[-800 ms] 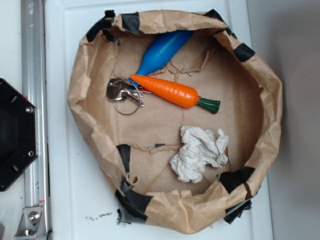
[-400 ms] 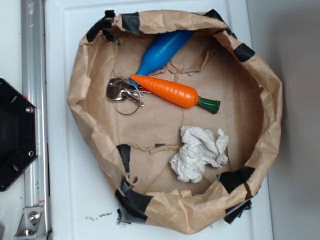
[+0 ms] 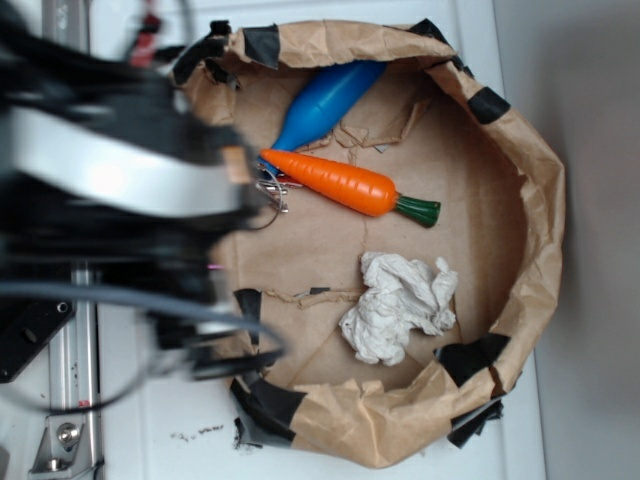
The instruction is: Grab the white paper.
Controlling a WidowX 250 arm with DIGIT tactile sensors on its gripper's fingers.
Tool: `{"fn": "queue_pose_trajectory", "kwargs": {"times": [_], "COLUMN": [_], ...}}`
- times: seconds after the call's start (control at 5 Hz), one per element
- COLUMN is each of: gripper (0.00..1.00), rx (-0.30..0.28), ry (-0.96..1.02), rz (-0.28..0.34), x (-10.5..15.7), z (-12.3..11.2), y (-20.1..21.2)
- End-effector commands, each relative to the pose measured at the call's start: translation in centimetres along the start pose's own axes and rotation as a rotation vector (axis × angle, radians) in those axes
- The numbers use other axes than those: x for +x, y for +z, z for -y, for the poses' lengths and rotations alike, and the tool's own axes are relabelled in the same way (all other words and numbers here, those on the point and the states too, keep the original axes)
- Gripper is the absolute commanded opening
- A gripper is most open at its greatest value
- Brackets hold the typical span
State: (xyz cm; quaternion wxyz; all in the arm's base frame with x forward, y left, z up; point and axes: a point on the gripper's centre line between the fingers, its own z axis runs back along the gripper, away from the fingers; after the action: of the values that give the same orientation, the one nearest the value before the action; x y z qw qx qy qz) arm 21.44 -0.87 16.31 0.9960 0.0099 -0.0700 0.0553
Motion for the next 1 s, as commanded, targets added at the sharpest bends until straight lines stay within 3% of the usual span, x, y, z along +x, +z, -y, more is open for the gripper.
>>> {"fn": "queue_pose_trajectory", "kwargs": {"times": [0.0, 0.2, 0.4, 0.6, 0.8], "gripper": [1.00, 1.00, 1.00, 1.00, 0.00], "rx": [-0.088, -0.240, -0.225, -0.102, -0.082], "ry": [0.287, 0.359, 0.378, 0.367, 0.370], "rz": [0.009, 0.020, -0.032, -0.108, -0.178], "x": [6.1, 6.7, 7.1, 6.3, 5.4], "z": [1.0, 0.8, 1.6, 4.8, 7.1], "y": [-3.3, -7.8, -10.8, -13.2, -14.5]}}
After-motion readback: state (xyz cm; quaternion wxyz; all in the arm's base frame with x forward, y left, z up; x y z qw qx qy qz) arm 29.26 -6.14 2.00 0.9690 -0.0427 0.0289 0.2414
